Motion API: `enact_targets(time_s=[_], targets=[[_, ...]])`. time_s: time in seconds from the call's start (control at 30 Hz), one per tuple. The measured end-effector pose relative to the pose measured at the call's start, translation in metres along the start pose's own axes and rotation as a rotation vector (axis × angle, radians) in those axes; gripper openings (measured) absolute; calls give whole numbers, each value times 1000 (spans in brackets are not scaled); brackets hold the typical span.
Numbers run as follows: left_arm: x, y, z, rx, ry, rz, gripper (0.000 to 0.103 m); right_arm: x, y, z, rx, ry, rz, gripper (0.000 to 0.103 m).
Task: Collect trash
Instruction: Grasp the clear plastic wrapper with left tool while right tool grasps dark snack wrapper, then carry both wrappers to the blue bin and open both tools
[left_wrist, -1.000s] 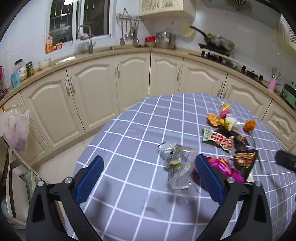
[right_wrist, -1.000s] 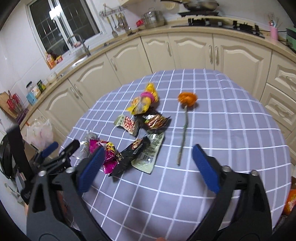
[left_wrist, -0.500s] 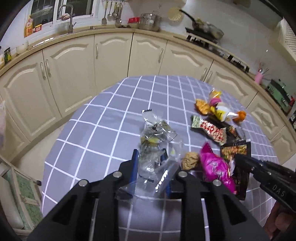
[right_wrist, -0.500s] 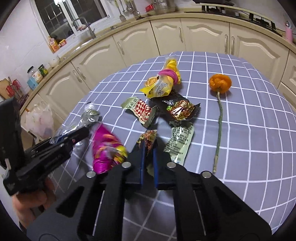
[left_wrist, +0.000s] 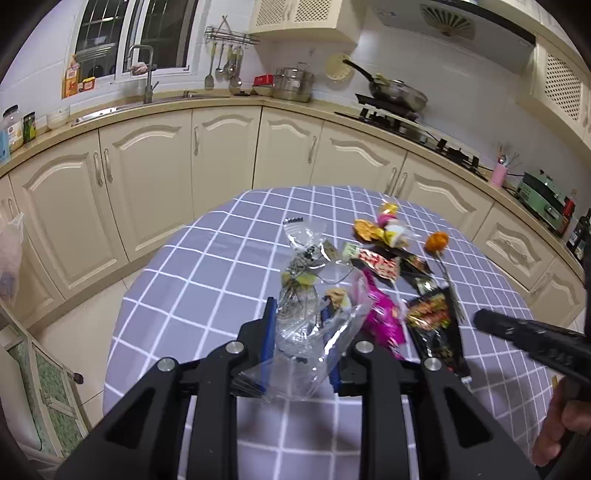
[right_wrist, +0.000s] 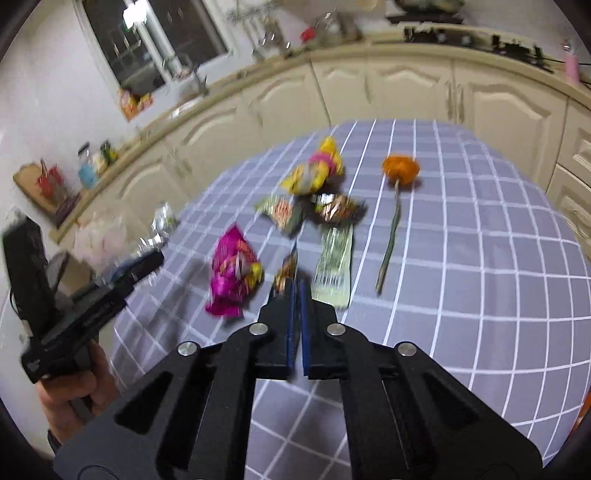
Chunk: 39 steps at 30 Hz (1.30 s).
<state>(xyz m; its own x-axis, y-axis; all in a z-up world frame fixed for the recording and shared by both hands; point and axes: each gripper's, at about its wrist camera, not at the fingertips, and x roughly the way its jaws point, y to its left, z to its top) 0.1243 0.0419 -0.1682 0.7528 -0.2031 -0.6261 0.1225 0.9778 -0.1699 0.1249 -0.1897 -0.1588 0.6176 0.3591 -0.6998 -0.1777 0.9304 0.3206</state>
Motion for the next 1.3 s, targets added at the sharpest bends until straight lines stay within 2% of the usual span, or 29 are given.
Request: enact_targets(time_s=[0.03, 0.07, 0.1, 0.13, 0.2, 0.23, 0.33, 0.43, 0.5, 0.73, 0.93, 1.1, 1.3], targets=[[-2, -2, -1, 3, -2, -2, 23, 2, 1, -1, 7, 2, 2, 10], [-5, -5, -3, 6, -6, 0, 23, 4, 2, -2, 11, 0, 7, 37], [-7, -7, -4, 6, -7, 1, 23, 6, 5, -4, 5, -9, 3, 55], [-9, -9, -6, 5, -10, 0, 23, 9, 9, -4, -13, -9, -11, 65], [-13, -8, -8, 7, -11, -1, 23, 16, 16, -6, -25, 14, 1, 65], [-14, -8, -9, 9, -12, 0, 23, 22, 20, -6, -35, 28, 3, 61], [-17, -10, -12, 10, -10, 0, 23, 42, 29, -8, -72, 80, -34, 33], [-20, -10, -14, 8, -10, -4, 23, 46, 35, -11, -120, 67, -68, 24], [-22, -10, -14, 9, -14, -7, 23, 40, 32, -12, -106, 65, -39, 18], [-34, -21, -13, 16, -50, -36, 23, -4, 7, -16, -43, -21, 51, 17], [-45, -49, -8, 56, -81, -80, 23, -49, -7, -13, -19, -112, 71, 17], [-55, -83, -3, 89, -109, -137, 23, -94, -29, -12, 17, -199, 59, 17], [-62, -144, -7, 145, -124, -245, 23, -150, -76, -26, 79, -294, -29, 17]])
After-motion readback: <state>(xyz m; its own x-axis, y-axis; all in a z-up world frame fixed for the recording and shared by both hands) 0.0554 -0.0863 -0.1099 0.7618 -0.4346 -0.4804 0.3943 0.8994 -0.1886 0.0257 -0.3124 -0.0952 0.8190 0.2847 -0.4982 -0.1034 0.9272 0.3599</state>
